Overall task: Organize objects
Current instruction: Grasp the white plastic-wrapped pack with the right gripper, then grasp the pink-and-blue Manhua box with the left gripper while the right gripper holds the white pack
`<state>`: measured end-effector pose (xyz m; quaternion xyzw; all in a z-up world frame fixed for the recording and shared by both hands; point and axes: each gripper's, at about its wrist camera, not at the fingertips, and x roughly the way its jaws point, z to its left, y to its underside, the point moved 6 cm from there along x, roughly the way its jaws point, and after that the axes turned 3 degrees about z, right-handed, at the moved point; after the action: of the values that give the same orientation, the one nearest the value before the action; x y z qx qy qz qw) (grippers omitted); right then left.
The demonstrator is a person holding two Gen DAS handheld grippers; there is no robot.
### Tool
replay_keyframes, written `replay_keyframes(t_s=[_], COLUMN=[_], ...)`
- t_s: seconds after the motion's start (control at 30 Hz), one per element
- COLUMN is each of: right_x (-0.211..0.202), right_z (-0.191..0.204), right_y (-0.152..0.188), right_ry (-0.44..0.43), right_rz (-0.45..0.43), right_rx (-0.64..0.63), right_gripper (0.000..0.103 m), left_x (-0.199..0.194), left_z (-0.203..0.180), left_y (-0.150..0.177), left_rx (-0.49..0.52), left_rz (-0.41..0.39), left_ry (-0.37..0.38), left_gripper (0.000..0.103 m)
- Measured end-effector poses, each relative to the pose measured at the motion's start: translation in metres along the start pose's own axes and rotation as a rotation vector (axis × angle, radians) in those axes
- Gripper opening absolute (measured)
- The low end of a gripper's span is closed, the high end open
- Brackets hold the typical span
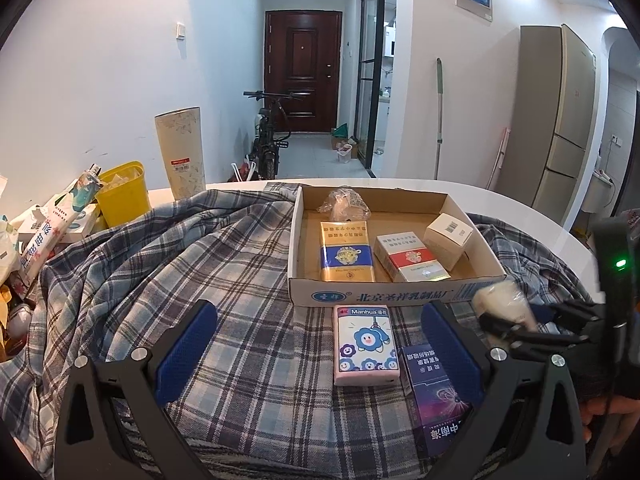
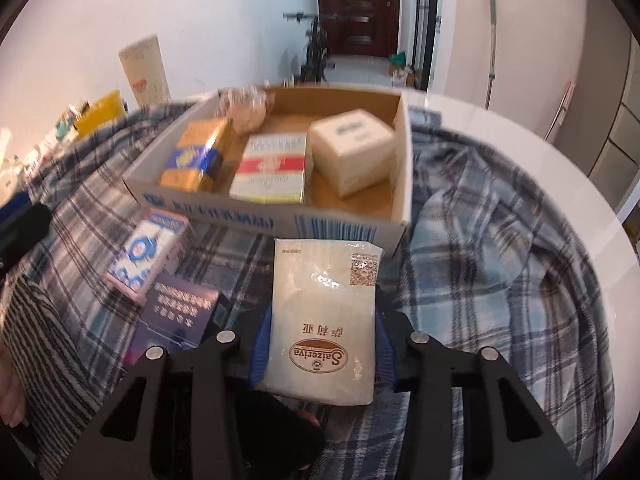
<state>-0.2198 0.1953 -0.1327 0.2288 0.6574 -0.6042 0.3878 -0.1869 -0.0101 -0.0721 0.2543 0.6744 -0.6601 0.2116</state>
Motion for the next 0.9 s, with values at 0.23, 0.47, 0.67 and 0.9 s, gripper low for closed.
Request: replay_keyframes(t_s=[0.23,0.47,0.67,0.9], right_x=[-0.030,-0.036,-0.043,-0.041], right_z=[-0.017,-0.028,-0.030,-0.028], right_y=[-0.017,-0.022,-0.021,-0.020], right_ry=[0.066,0.018,0.050,0.039], right_rz=[-0.165,-0.174,-0.203,-0.190], right_rx=[0.040,0.108,0.093,0.083], right_gripper=[0.042,0.043,0.042,0.042], left_x=[0.010,0.026,0.046,0.071], left_z=[0.006,-0.004,-0.016,-0.024], left_y=[-0.004,-0.006,-0.001,0.009], left_rx=[-0.025,-0.027,-0.002,-0.009], left_rz=[0.056,0.163,0.275,0.385], left_ry=[-0.036,0.012,0.061,0.114], left_gripper=[0.103,0.097,0.073,0.067])
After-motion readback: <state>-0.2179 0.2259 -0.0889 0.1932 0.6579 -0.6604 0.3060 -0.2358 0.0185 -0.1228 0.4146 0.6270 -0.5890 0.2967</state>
